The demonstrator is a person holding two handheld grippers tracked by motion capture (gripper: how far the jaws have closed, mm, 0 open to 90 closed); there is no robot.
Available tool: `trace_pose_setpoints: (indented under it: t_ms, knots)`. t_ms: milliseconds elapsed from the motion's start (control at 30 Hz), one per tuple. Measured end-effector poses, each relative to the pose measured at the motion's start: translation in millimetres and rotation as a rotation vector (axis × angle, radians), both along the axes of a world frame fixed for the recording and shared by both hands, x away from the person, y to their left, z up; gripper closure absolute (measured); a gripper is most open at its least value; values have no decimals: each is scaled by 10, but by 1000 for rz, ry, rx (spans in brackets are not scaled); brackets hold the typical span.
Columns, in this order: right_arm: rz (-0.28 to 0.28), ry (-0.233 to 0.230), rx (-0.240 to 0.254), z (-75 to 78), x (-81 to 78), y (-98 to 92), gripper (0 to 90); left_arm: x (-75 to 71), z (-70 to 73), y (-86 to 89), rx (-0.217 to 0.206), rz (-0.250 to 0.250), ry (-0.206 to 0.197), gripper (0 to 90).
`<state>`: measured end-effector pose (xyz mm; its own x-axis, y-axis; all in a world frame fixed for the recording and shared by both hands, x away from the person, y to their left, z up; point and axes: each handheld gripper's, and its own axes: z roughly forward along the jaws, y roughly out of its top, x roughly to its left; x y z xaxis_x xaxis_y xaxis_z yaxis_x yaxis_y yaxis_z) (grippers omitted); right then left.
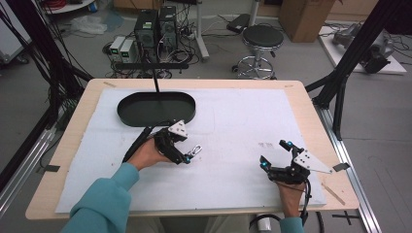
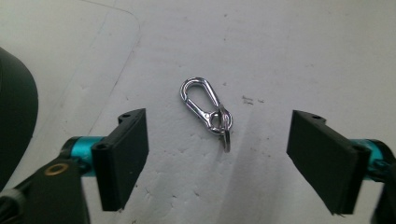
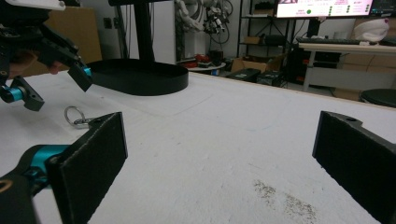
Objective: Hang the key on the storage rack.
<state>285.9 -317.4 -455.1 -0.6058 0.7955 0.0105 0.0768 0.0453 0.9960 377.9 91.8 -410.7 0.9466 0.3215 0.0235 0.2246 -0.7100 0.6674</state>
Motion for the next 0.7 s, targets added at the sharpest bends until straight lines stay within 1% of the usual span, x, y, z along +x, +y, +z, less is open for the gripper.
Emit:
trace_pose_setpoints:
  t_ms: [33, 67, 100, 133, 167, 233, 300, 333, 400, 433, 500, 567, 600, 700]
  knots:
    - [0, 1, 2, 1, 0, 1, 25, 5, -4, -1, 16, -1, 2, 246]
    - [0, -5, 1, 0, 4, 0, 25, 8, -20, -7, 18, 0, 3, 264]
    - [1, 4, 4, 0, -2, 2, 25, 9, -33, -14, 29, 1, 7, 285]
    - [0, -6, 0, 0, 5, -2, 24, 10, -41, -19, 32, 0, 9, 302]
    - [1, -6, 1, 0, 5, -1, 25, 7, -53, -29, 40, -2, 10, 320]
    - [-1, -2, 2, 0, 3, -2, 25, 0, -63, -45, 51, -10, 5, 368]
    - [0, 4, 6, -1, 0, 0, 25, -13, -70, -62, 51, -21, 2, 442]
    - [2, 5, 7, -1, 0, -1, 25, -16, -69, -68, 58, -20, -4, 467]
    - [3, 7, 8, -1, 0, -2, 25, -21, -73, -74, 58, -15, -4, 523]
    - [3, 8, 8, 0, 0, -2, 25, -19, -76, -75, 57, -15, -6, 543]
    - [4, 8, 8, -1, 0, -3, 25, -18, -77, -78, 68, -18, -4, 587]
    - [3, 7, 7, 0, 2, -5, 25, -20, -79, -82, 75, -17, -11, 622]
    - [3, 7, 8, -1, 2, -5, 25, -18, -79, -82, 76, -23, -14, 659]
    - [3, 7, 7, 0, 2, -5, 25, -24, -74, -87, 80, -17, -22, 682]
